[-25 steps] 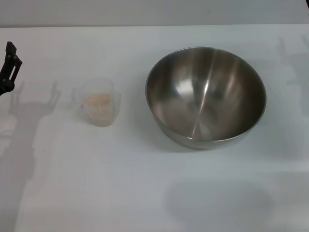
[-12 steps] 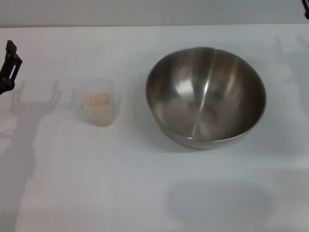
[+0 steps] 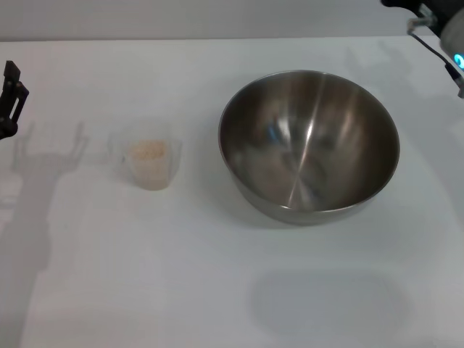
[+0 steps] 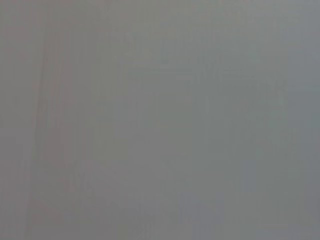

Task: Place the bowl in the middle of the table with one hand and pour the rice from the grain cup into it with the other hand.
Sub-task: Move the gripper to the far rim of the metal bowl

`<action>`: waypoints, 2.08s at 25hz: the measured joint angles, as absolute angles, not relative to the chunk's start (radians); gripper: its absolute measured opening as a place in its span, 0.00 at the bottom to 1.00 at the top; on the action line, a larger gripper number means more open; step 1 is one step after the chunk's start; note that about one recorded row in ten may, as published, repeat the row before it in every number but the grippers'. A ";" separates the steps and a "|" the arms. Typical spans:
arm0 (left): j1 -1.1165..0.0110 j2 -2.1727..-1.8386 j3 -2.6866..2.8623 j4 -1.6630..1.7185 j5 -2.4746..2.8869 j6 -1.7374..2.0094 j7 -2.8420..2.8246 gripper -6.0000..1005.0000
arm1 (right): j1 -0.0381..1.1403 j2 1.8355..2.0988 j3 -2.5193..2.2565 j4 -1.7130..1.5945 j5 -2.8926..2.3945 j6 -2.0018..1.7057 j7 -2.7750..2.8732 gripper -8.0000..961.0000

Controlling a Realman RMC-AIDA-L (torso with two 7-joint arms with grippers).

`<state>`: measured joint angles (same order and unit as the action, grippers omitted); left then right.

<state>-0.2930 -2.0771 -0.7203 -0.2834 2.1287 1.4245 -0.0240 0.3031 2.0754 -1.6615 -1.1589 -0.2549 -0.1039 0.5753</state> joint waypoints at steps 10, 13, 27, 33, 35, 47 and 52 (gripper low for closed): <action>-0.299 -2.074 -0.726 -0.274 2.132 1.438 -0.024 0.86 | 0.420 2.071 -1.677 -1.476 -0.059 0.532 0.329 0.70; -0.300 -2.073 -0.728 -0.274 2.132 1.439 -0.024 0.86 | 0.495 2.070 -1.585 -1.522 0.138 0.732 0.132 0.69; -0.311 -2.071 -0.733 -0.257 2.125 1.440 -0.025 0.86 | 0.822 2.047 -1.221 -1.425 0.325 1.572 -0.237 0.69; -0.313 -2.071 -0.733 -0.247 2.125 1.440 -0.024 0.86 | 0.839 2.040 -1.211 -1.321 0.306 1.576 -0.257 0.69; -0.315 -2.071 -0.733 -0.247 2.125 1.440 -0.024 0.86 | 0.840 2.040 -1.209 -1.285 0.307 1.558 -0.267 0.70; -0.320 -2.072 -0.733 -0.247 2.124 1.439 -0.023 0.86 | 0.836 2.061 -1.183 -1.092 0.320 1.441 -0.327 0.69; -0.317 -2.072 -0.733 -0.247 2.126 1.438 -0.023 0.86 | 0.836 2.067 -1.183 -1.043 0.325 1.406 -0.343 0.70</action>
<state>-0.3175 -2.0724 -0.7333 -0.2470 2.1260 1.4382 -0.0230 0.8358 2.0666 -1.1828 -1.0428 0.3248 1.4055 -0.3434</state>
